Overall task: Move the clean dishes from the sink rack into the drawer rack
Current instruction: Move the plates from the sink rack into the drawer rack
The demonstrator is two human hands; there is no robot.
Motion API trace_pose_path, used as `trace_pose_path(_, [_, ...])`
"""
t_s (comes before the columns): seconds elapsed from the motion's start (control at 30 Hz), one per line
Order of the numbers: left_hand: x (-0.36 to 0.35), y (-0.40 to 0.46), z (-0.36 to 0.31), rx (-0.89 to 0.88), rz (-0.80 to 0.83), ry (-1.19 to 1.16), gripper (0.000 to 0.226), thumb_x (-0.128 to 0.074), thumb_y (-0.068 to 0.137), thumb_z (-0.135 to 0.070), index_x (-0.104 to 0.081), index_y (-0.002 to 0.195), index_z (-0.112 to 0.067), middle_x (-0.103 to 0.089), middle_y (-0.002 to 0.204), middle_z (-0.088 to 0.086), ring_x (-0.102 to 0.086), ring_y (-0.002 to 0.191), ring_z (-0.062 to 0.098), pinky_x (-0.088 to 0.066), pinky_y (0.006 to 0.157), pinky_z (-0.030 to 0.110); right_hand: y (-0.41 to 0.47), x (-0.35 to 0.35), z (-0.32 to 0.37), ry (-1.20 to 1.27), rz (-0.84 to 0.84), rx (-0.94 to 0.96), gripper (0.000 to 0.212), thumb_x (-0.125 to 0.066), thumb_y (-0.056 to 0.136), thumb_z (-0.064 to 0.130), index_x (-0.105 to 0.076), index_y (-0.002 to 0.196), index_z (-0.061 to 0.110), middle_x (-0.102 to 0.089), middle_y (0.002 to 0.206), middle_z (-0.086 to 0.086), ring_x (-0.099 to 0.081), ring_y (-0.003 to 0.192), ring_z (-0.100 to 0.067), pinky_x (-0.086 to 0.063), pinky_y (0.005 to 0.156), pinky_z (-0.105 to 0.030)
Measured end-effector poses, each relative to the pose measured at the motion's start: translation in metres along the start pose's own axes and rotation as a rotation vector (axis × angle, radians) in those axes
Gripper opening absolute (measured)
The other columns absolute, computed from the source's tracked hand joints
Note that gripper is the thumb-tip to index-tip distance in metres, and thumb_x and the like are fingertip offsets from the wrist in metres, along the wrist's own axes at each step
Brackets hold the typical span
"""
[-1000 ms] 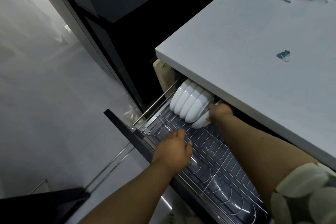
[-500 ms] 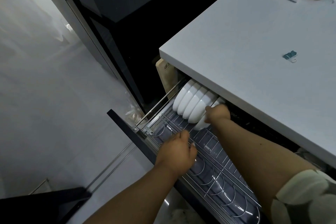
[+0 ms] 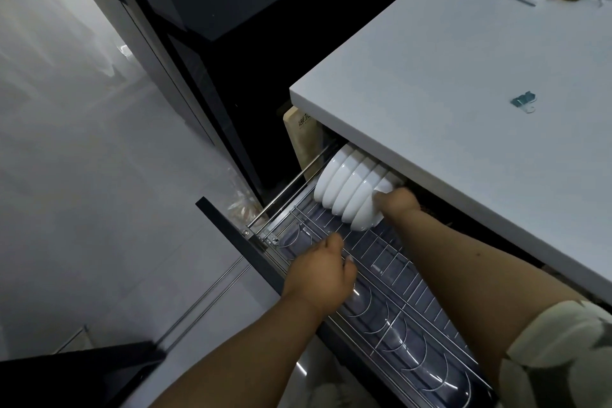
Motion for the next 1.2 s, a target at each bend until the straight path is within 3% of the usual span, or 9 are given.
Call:
trace_pose_path(0.17, [0.0,0.001,0.0,0.045,0.039,0.049,0.028,-0.039,0.097,-0.036,-0.045,0.113,-0.014,-0.066,0.096,0.009,-0.061,0.087,0.029,-0.046,0.069,0.034,-0.02,0.003,-0.008,0.107,-0.015,-0.036,0.06,-0.061,0.088,0.029,-0.04,0.135,-0.004,-0.057,0.129,-0.018,-0.057,0.114,-0.036,-0.047,0.088,-0.033])
trace_pose_path(0.27, [0.001,0.0,-0.001,0.056,0.056,0.037,0.028,-0.04,0.096,-0.036,-0.045,0.113,-0.015,-0.068,0.094,0.008,-0.062,0.088,0.028,-0.051,0.073,0.036,-0.028,-0.002,-0.018,0.152,0.042,-0.041,0.066,-0.064,0.081,0.03,-0.042,0.135,-0.002,-0.064,0.115,-0.018,-0.065,0.095,-0.036,-0.053,0.077,-0.035])
trace_pose_path(0.37, [0.0,-0.001,-0.002,0.043,0.089,0.031,0.027,-0.04,0.096,-0.036,-0.046,0.114,-0.016,-0.068,0.094,0.007,-0.063,0.09,0.029,-0.053,0.077,0.038,-0.036,-0.006,-0.029,0.23,0.101,-0.045,0.041,-0.065,0.08,0.027,-0.056,0.111,0.002,-0.061,0.089,-0.017,-0.062,0.073,-0.031,-0.053,0.065,-0.037])
trace_pose_path(0.43, [0.002,-0.004,-0.002,0.051,0.098,-0.005,0.025,-0.041,0.097,-0.035,-0.047,0.115,-0.018,-0.068,0.094,0.006,-0.063,0.088,0.028,-0.053,0.076,0.037,-0.049,-0.002,-0.03,0.296,0.117,-0.036,0.018,-0.064,0.082,0.023,-0.053,0.087,0.009,-0.054,0.075,-0.014,-0.055,0.059,-0.026,-0.049,0.056,-0.034])
trace_pose_path(0.5, [0.006,-0.008,-0.004,0.073,0.08,-0.08,0.023,-0.043,0.097,-0.033,-0.049,0.114,-0.018,-0.067,0.089,0.005,-0.063,0.085,0.027,-0.053,0.075,0.037,-0.063,0.004,-0.032,0.306,0.137,-0.023,0.022,-0.062,0.084,0.021,-0.045,0.07,0.013,-0.048,0.061,-0.009,-0.049,0.048,-0.02,-0.043,0.051,-0.027])
trace_pose_path(0.57, [0.011,-0.015,-0.009,0.083,0.047,-0.151,0.02,-0.045,0.097,-0.031,-0.051,0.111,-0.017,-0.067,0.08,0.004,-0.063,0.079,0.025,-0.053,0.073,0.038,-0.078,0.01,-0.033,0.33,0.139,-0.006,0.021,-0.06,0.082,0.02,-0.046,0.067,0.012,-0.047,0.052,-0.009,-0.047,0.042,-0.02,-0.041,0.051,-0.028])
trace_pose_path(0.83, [0.013,-0.049,-0.036,0.068,0.036,-0.221,0.017,-0.048,0.095,-0.032,-0.053,0.105,-0.02,-0.069,0.078,0.003,-0.065,0.078,0.024,-0.055,0.075,0.04,-0.141,0.044,-0.029,0.523,0.137,0.083,0.016,-0.052,0.094,0.01,-0.051,0.078,0.009,-0.054,0.06,-0.012,-0.05,0.047,-0.021,-0.042,0.046,-0.026])
trace_pose_path(1.0, [0.024,-0.07,-0.063,0.02,0.01,-0.213,0.014,-0.048,0.095,-0.031,-0.054,0.102,-0.021,-0.069,0.086,0.001,-0.063,0.082,0.021,-0.052,0.076,0.032,-0.183,0.079,-0.041,0.563,0.117,0.097,0.02,-0.051,0.096,0.011,-0.05,0.076,0.01,-0.054,0.063,-0.012,-0.049,0.048,-0.02,-0.04,0.044,-0.023])
trace_pose_path(1.2, [0.032,-0.09,-0.102,-0.052,0.062,-0.245,0.018,-0.046,0.096,-0.03,-0.051,0.081,-0.022,-0.052,0.063,-0.006,-0.05,0.063,0.018,-0.041,0.062,0.03,-0.227,0.128,-0.064,0.619,0.052,0.099,0.013,-0.052,0.097,0.013,-0.053,0.085,0.007,-0.054,0.063,-0.012,-0.051,0.05,-0.021,-0.042,0.047,-0.025])
Point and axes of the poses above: each hand's wrist, its own y-axis towards the middle knuckle, its own x-axis out of the back of the hand, z = x × y, the point moved 6 cm from there along y, towards the middle knuckle
